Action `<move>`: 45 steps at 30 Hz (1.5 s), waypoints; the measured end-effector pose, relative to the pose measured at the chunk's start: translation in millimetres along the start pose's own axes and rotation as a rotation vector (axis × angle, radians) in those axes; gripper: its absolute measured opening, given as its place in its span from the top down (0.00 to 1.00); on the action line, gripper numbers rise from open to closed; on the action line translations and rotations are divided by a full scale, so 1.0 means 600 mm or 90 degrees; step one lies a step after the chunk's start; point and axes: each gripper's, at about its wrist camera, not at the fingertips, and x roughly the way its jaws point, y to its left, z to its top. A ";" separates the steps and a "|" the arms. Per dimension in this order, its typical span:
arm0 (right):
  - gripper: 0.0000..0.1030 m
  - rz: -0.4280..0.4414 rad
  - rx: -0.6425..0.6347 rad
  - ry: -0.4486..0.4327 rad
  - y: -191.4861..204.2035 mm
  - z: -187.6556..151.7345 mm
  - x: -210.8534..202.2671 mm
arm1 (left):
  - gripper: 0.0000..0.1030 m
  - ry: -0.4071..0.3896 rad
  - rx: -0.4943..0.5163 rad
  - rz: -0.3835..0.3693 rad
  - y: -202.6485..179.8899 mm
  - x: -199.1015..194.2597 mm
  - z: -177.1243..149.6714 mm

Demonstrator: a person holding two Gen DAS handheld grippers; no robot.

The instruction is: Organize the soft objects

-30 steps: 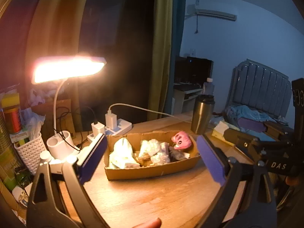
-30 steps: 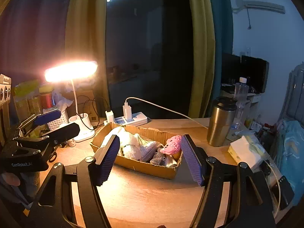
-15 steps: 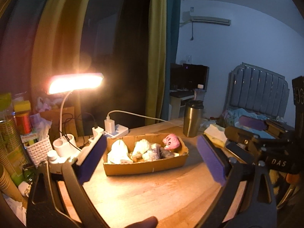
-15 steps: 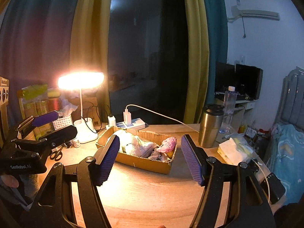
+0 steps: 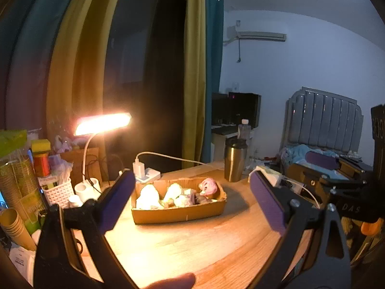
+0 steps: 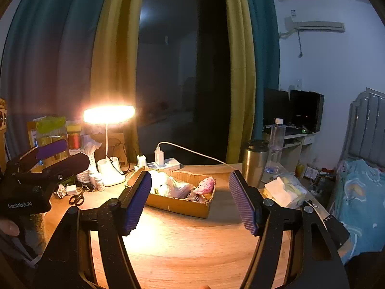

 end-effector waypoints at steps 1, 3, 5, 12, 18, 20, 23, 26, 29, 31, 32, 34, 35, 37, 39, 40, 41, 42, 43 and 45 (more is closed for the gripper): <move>0.32 -0.001 0.000 -0.002 -0.001 0.000 -0.004 | 0.06 -0.001 0.001 -0.001 -0.002 -0.002 0.001; 0.32 -0.003 0.001 -0.005 -0.003 0.001 -0.008 | 0.06 -0.002 0.001 -0.002 -0.005 -0.005 0.003; 0.32 -0.004 0.001 -0.006 -0.004 0.002 -0.009 | 0.06 -0.002 0.005 -0.002 -0.008 -0.004 0.003; 0.31 -0.006 0.003 -0.005 -0.006 0.003 -0.008 | 0.06 0.002 0.007 -0.003 -0.013 0.000 0.002; 0.31 -0.004 0.001 -0.004 -0.002 0.003 -0.007 | 0.06 0.002 0.004 -0.001 -0.011 -0.003 0.001; 0.31 -0.003 0.000 -0.003 -0.001 0.003 -0.005 | 0.06 0.003 0.004 -0.001 -0.010 -0.002 0.001; 0.31 -0.003 0.000 -0.003 0.000 0.003 -0.005 | 0.06 0.004 0.004 -0.001 -0.010 -0.002 0.000; 0.31 -0.004 0.000 -0.003 0.000 0.003 -0.005 | 0.06 0.004 0.004 -0.001 -0.010 -0.002 0.000; 0.31 -0.004 0.001 -0.003 0.001 0.003 -0.004 | 0.06 0.004 0.004 -0.002 -0.010 -0.002 0.000; 0.31 -0.004 0.001 -0.003 0.000 0.003 -0.004 | 0.06 0.006 0.004 -0.002 -0.009 -0.001 -0.001; 0.31 -0.004 0.001 -0.003 0.000 0.003 -0.004 | 0.06 0.006 0.004 -0.002 -0.008 -0.001 -0.002; 0.31 -0.004 0.001 -0.003 0.001 0.003 -0.004 | 0.06 0.008 0.004 -0.001 -0.008 0.000 -0.003; 0.31 -0.004 0.001 -0.003 0.001 0.003 -0.004 | 0.06 0.008 0.004 0.000 -0.009 -0.001 -0.001; 0.31 -0.004 0.001 -0.003 0.001 0.003 -0.004 | 0.06 0.008 0.004 0.000 -0.009 -0.001 -0.001; 0.31 -0.004 0.001 -0.003 0.001 0.003 -0.004 | 0.06 0.008 0.004 0.000 -0.009 -0.001 -0.001; 0.31 -0.004 0.000 -0.003 0.002 0.003 -0.004 | 0.06 0.008 0.004 -0.001 -0.009 -0.001 -0.001; 0.31 -0.003 0.000 -0.003 0.002 0.003 -0.004 | 0.06 0.008 0.004 0.000 -0.009 -0.001 -0.001; 0.31 -0.004 0.001 -0.003 0.002 0.003 -0.004 | 0.06 0.008 0.004 0.000 -0.009 0.000 -0.001; 0.31 -0.004 0.000 -0.003 0.001 0.003 -0.004 | 0.06 0.008 0.004 0.000 -0.009 -0.001 -0.001; 0.31 -0.003 0.000 -0.002 0.003 0.003 -0.004 | 0.06 0.008 0.004 0.000 -0.009 -0.001 -0.001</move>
